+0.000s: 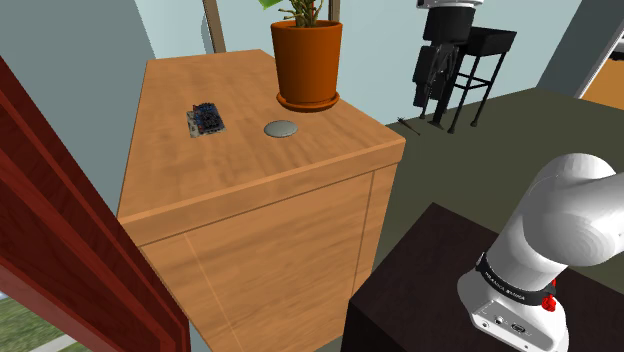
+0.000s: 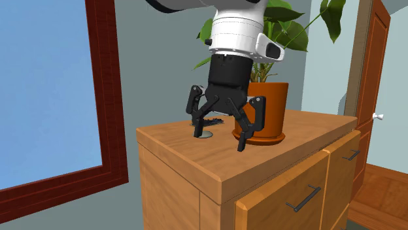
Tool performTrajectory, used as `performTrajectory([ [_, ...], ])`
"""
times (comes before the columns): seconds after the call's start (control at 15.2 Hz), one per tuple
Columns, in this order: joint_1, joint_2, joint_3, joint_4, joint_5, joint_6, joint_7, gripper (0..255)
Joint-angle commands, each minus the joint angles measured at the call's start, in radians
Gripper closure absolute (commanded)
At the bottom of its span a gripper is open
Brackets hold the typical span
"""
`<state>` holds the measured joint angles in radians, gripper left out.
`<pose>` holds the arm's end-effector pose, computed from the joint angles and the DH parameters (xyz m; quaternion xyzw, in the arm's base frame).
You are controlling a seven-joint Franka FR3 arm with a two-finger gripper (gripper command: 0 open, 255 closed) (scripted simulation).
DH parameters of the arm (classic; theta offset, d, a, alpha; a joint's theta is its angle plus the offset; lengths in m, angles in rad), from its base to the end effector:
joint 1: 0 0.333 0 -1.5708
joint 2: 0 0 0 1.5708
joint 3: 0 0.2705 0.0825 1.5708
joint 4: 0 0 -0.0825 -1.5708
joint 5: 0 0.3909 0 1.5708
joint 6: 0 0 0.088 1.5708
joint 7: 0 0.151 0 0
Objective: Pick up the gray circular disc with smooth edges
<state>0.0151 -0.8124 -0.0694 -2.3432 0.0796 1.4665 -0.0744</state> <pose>0.3259 -0.0074 0.5212 -0.9971 -0.0245 0.0291 0.0665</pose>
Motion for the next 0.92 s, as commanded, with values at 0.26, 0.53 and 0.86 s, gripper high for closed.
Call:
performTrajectory([
  [0.26,0.02,0.085,0.073,0.024,0.037,0.101,0.071,0],
  [0.53,0.034,0.186,0.142,0.068,0.057,0.196,0.141,0],
  [0.86,0.044,0.327,0.226,0.153,0.056,0.299,0.232,0],
])
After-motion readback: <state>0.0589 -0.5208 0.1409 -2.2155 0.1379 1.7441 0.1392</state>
